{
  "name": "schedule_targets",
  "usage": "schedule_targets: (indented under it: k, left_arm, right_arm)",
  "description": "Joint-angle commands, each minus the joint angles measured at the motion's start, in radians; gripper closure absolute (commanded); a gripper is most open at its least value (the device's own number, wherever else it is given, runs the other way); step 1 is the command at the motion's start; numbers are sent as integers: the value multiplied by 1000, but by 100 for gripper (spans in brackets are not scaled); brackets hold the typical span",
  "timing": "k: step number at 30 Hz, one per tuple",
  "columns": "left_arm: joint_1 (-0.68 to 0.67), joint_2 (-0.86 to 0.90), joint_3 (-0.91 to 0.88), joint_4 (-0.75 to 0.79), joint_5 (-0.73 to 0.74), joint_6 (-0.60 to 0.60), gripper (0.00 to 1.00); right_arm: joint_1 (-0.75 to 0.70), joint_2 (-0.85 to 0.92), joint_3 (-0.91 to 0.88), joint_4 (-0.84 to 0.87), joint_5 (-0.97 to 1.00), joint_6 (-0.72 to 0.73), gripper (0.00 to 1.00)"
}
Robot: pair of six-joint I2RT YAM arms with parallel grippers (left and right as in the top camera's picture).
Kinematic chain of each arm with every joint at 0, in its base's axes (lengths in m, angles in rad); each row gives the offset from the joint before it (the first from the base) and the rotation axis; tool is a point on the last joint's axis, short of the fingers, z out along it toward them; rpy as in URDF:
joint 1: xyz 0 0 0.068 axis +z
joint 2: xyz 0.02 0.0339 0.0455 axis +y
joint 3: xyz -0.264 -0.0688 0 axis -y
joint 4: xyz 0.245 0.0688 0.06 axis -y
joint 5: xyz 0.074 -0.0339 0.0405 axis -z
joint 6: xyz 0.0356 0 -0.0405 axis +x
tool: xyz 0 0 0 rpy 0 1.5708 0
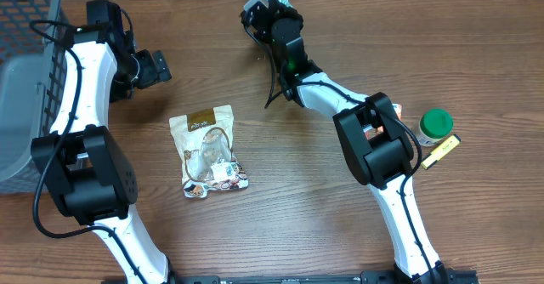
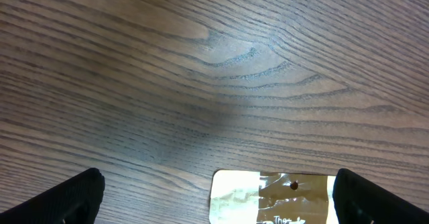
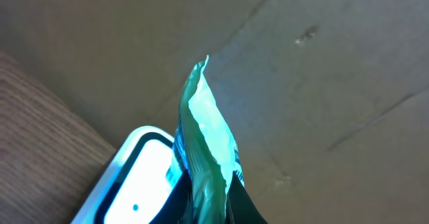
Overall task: Scan the item barcode
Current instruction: 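Hold the mint-green pack's barcode in front of the white scanner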
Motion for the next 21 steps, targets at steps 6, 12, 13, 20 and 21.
schedule_targets:
  k: [6,12,13,20,21]
  left_arm:
    - [-2,-42,19,2,-3,11,0]
    - [-2,-42,19,2,-3,11,0]
    - [-2,-42,20,2,-3,11,0]
    - [-2,-42,20,2,-3,11,0]
    - [-2,-42,20,2,-3,11,0]
  right_arm:
    - [13,16,2,-35,17,8,96]
    - [19,-25,2,-37,37,72,96]
    - [19,-38,2,-42,37,87,96]
    - [13,-166,2,-71,37,186,97]
    - [11,-195,2,-93,37,195,96]
